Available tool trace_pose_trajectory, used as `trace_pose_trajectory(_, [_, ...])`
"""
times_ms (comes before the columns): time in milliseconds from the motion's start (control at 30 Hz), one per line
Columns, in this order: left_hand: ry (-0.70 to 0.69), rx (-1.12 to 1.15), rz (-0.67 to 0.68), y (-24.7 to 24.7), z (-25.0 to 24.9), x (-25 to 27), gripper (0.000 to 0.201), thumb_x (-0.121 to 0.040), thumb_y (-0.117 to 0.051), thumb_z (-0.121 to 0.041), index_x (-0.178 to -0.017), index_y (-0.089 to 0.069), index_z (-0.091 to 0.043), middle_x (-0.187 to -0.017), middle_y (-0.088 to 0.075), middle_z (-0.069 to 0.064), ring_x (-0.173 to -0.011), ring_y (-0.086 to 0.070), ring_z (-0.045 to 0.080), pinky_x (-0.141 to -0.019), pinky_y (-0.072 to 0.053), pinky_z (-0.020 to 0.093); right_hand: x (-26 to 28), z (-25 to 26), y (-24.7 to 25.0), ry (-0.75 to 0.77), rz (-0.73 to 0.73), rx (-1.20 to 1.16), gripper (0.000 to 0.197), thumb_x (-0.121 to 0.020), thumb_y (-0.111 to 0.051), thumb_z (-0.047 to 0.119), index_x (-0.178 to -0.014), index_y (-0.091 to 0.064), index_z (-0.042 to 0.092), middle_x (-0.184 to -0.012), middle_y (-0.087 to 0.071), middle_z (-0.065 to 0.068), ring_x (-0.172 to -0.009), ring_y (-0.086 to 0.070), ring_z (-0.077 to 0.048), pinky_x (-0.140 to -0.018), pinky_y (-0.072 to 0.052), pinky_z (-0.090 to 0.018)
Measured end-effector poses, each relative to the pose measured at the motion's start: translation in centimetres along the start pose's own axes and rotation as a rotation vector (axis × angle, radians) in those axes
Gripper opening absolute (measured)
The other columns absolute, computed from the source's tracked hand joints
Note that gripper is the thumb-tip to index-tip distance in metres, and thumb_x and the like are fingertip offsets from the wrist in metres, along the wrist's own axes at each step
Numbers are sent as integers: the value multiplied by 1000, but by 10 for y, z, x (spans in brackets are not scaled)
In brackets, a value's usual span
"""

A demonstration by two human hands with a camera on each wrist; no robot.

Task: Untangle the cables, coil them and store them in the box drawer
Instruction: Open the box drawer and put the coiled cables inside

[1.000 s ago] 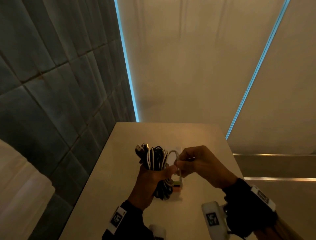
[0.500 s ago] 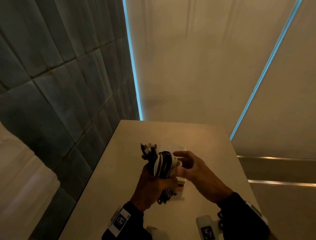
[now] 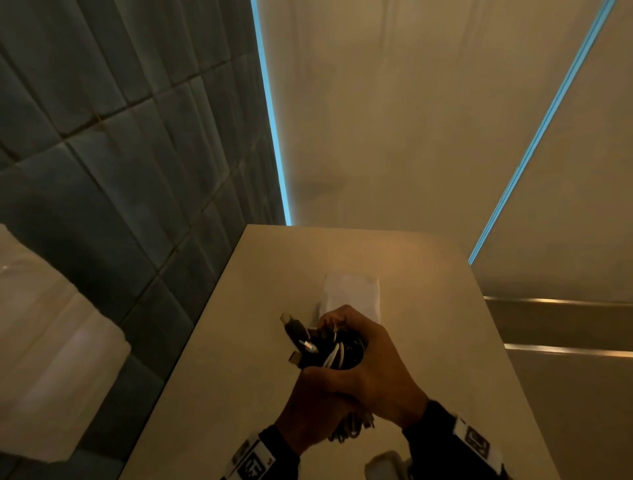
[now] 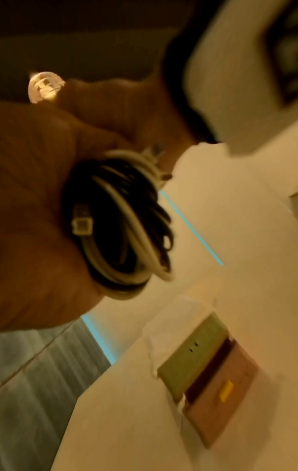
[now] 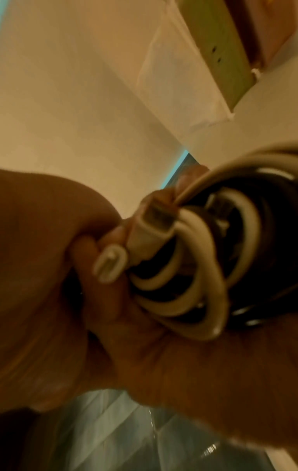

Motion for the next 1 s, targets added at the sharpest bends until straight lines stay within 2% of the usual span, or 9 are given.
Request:
trace_pose_trajectory(100, [50,-107,-15,3,26,10,58,-74,-68,-26,-120,-57,6,-121,-60,28,-112,-57,38,-99,-45,50,10,-12,-17,-7,-38,-44,34,-64,-87,8,-84,-59,11,-82,-64,2,-77,-64,-15,-73,-51,-22])
trace_pose_trajectory(233, [-25,212,-78,23,44,18,32,-94,-59,-22,-126,-64,-20,-118,-68,7,-109,-61,31,-89,-49,35,17,-46,-33,-193,-9,-202,39,-63,-87,8,-94,-65,4,-90,-70,-6,-86,-69,-21,-76,-55,-26])
trace_pose_trajectory(300, [107,248,-115,32,61,20,29,-72,-75,-8,-95,-76,-25,-88,-69,4,-83,-60,31,-70,-46,36,20,-76,-35,-321,62,-414,47,-64,-86,27,-105,-69,10,-106,-71,-9,-102,-67,-27,-89,-54,-37])
trace_pose_trajectory(400, [107,65,-184,49,81,20,42,-67,-63,11,-54,-53,-27,-60,-45,-3,-58,-42,19,-67,-31,34,20,-144,-24,-630,-205,-677,47,-79,-73,38,-116,-65,9,-118,-67,-18,-108,-64,-31,-97,-49,-43])
trace_pose_trajectory(600, [101,195,-173,58,103,27,44,-67,-57,19,-54,-38,-19,-58,-37,-4,-57,-35,19,-88,-43,36,3,-233,-4,-974,-561,-622,15,-90,-57,0,-104,-56,-6,-81,-62,-22,-70,-59,-31,-59,-58,-36])
trace_pose_trajectory(700, [203,78,-171,61,106,40,31,-66,-64,13,-60,-40,-5,-58,-43,-1,-55,-40,27,-71,-42,38,-12,-244,-4,-1018,-580,-589,7,-91,-58,4,-95,-56,-1,-80,-59,-21,-66,-57,-33,-60,-57,-42])
trace_pose_trajectory(800, [406,22,-97,69,113,51,31,-73,-67,3,-68,-48,-21,-62,-52,-3,-55,-61,17,-55,-42,41,-18,-254,-2,-1041,-606,-562,16,-86,-61,-1,-102,-57,-2,-79,-60,-21,-64,-57,-32,-67,-55,-47])
trace_pose_trajectory(867, [-4,52,-152,83,94,46,27,-94,-48,-8,-70,-40,-17,-69,-44,2,-59,-48,19,-59,-32,35,-17,-255,-3,-1045,-627,-530,16,-85,-61,-3,-101,-58,-3,-76,-61,-21,-62,-58,-31,-69,-56,-49])
trace_pose_trajectory(1000, [-120,532,-221,84,117,39,34,-100,-14,2,-75,-32,-14,-78,-39,-1,-64,-29,14,-65,-22,29,1,-251,-13,-1030,-635,-488,7,-86,-58,2,-85,-62,-4,-73,-61,-21,-61,-54,-30,-63,-54,-43])
Point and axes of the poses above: each hand's wrist, its own x-axis away from the middle knuckle, its own y-axis out of the back of the hand, z = x × y, the point moved 2 cm from there along -x, towards the middle knuckle
